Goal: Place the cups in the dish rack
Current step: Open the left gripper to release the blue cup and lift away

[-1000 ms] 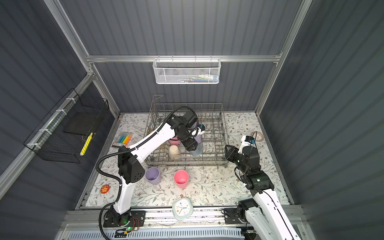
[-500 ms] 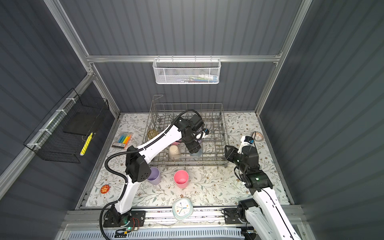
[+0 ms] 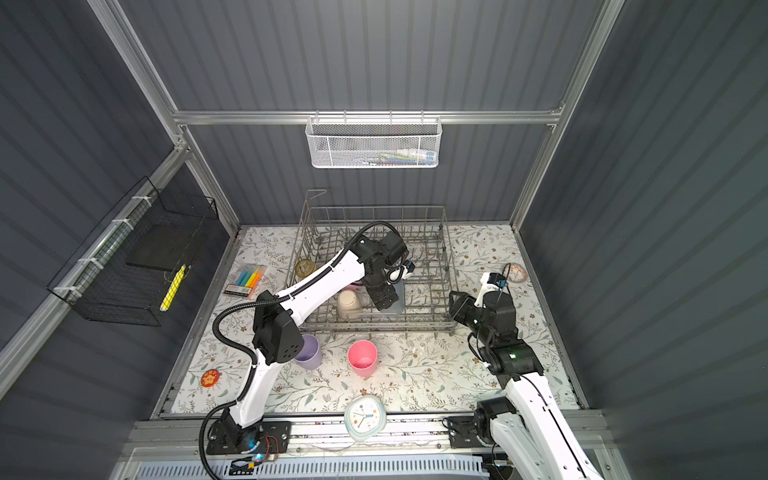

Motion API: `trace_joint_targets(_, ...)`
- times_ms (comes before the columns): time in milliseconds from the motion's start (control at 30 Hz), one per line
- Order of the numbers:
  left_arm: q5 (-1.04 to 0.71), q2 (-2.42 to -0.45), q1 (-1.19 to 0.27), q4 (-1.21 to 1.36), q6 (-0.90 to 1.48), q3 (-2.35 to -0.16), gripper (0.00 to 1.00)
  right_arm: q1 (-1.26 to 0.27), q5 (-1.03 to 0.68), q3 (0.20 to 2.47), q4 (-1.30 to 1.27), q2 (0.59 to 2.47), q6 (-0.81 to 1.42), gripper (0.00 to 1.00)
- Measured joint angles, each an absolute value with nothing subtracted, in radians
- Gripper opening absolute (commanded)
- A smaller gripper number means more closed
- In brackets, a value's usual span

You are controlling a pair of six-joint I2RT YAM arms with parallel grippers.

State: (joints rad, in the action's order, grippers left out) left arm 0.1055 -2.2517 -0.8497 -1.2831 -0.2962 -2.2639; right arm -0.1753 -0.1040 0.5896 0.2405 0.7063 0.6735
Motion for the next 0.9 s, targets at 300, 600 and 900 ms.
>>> trace_joint_targets(300,0.130,-2.191,-0.850,-1.282,-0.295,-2.263,0.90,-0.171,-0.109,0.589,0.233,0.708,0.677,0.43)
trace_joint_targets(600,0.207,-2.059,-0.850,-1.266,-0.277,-2.248,0.89,-0.171,-0.110,0.589,0.233,0.681,0.676,0.43)
trace_joint_targets(900,0.215,-1.858,-0.850,-1.182,-0.208,-2.117,0.85,-0.171,-0.140,0.608,0.266,0.667,0.644,0.40)
